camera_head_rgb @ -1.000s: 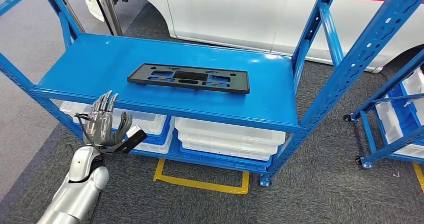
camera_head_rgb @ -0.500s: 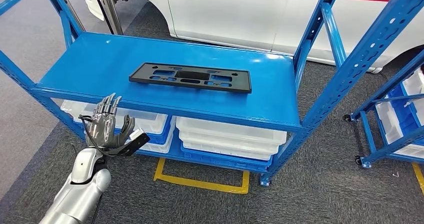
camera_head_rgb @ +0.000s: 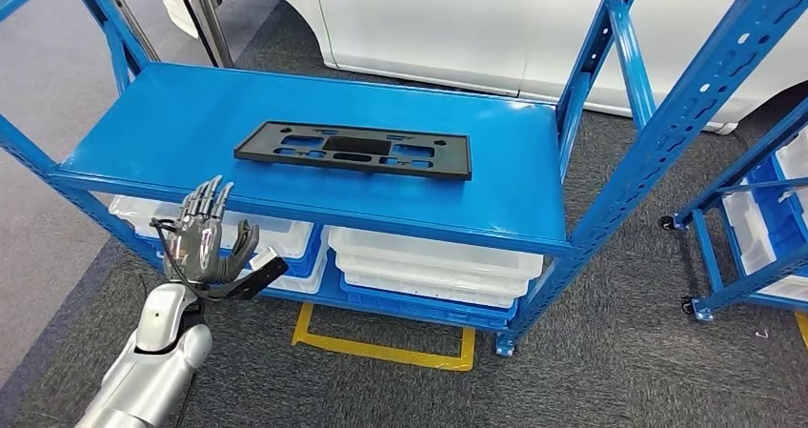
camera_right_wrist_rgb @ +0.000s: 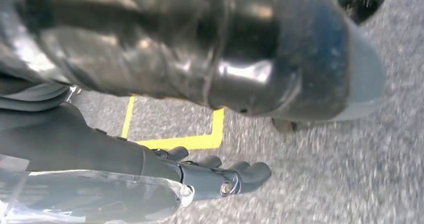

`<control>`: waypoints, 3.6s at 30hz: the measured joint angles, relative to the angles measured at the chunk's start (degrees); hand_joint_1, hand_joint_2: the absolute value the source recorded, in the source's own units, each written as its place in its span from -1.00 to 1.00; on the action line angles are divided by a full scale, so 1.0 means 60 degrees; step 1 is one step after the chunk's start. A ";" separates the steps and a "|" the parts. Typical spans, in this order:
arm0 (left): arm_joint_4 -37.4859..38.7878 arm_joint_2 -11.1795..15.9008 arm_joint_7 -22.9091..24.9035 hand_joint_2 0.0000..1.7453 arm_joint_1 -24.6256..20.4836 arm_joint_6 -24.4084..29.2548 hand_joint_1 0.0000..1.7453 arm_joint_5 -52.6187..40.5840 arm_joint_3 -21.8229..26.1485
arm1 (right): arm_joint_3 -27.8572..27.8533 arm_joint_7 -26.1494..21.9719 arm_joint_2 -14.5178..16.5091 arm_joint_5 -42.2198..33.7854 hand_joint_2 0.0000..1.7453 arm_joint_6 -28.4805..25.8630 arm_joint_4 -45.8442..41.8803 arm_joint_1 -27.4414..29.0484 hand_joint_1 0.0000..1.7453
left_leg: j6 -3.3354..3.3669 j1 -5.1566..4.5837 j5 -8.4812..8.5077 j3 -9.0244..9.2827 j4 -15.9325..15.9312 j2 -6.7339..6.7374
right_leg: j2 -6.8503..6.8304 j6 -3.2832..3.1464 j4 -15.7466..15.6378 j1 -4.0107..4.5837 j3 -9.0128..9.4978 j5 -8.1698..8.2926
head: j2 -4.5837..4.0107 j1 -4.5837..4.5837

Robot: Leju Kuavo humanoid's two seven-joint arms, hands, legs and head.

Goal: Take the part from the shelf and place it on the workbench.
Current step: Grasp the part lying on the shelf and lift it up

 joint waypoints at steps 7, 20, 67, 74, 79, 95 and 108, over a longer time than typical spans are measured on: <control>-0.0075 0.0080 0.0026 -1.00 0.0038 0.0033 -1.00 0.0004 -0.0017 | 0.0000 -0.0002 0.0000 0.0005 -1.00 0.0040 0.0000 0.0009 -1.00 | -0.0290 0.0131 -0.0544 -0.1598 0.2545 0.0226 | -0.0091 -0.0163 -0.0071 -0.0062 0.0313 -0.0213 | 0.0001 -0.0007; -0.0246 0.0108 -0.0036 -1.00 0.0061 0.0041 -1.00 -0.0026 -0.0032 | 0.0012 -0.0010 -0.0008 0.0123 -1.00 -0.0054 0.0001 -0.0018 -1.00 | 0.0321 0.0051 0.0468 -0.0669 0.0199 0.0269 | -0.0131 0.0278 0.2260 -0.0029 -0.0757 -0.1414 | -0.0001 0.0003; -0.0362 0.0263 -0.0032 -1.00 -0.0074 0.0015 -1.00 -0.0128 -0.0165 | 0.0031 -0.0052 -0.0067 0.0144 -1.00 0.0082 0.0026 0.0027 -1.00 | -0.0263 0.0114 -0.0708 -0.1622 0.2544 0.0258 | -0.0077 -0.0422 -0.0326 0.0121 0.0355 0.0012 | 0.0001 -0.0046; -0.0201 0.0326 0.0103 -1.00 -0.0254 -0.0148 -1.00 -0.0215 -0.0186 | 0.0037 -0.0103 -0.0069 0.0188 -1.00 0.0105 0.0026 0.0009 -1.00 | -0.0254 0.0215 0.0652 -0.0937 0.0359 0.0286 | -0.0064 -0.0103 0.0120 0.0099 0.0444 -0.0497 | 0.0000 -0.0044; 0.0601 0.0322 -0.0233 -1.00 -0.1046 -0.0199 -1.00 -0.0065 -0.0341 | 0.0066 -0.0155 -0.0074 0.0301 -1.00 0.0165 0.0027 -0.0021 -1.00 | -0.0137 0.0213 0.0625 -0.0951 0.0320 0.0234 | -0.0075 -0.0248 0.0002 0.0118 0.0495 -0.0476 | 0.0001 -0.0034; 0.1924 -0.0280 -0.0513 -1.00 -0.2314 0.0132 -1.00 -0.0130 -0.0962 | 0.0073 -0.0034 -0.0104 0.0321 -1.00 0.0185 0.0028 -0.0020 -1.00 | -0.0037 0.0176 0.0598 -0.0907 0.0322 0.0264 | -0.0059 0.0015 -0.0068 0.0119 0.0524 -0.0430 | 0.0000 -0.0036; 0.2291 -0.0737 -0.0966 -1.00 -0.2594 0.0308 -1.00 0.0954 -0.1366 | 0.0073 -0.0104 -0.0121 0.0369 -1.00 0.0262 0.0027 -0.0036 -1.00 | -0.0061 0.0180 0.0627 -0.0867 0.0251 0.0275 | -0.0055 0.0022 -0.0052 0.0127 0.0525 -0.0435 | 0.0001 -0.0036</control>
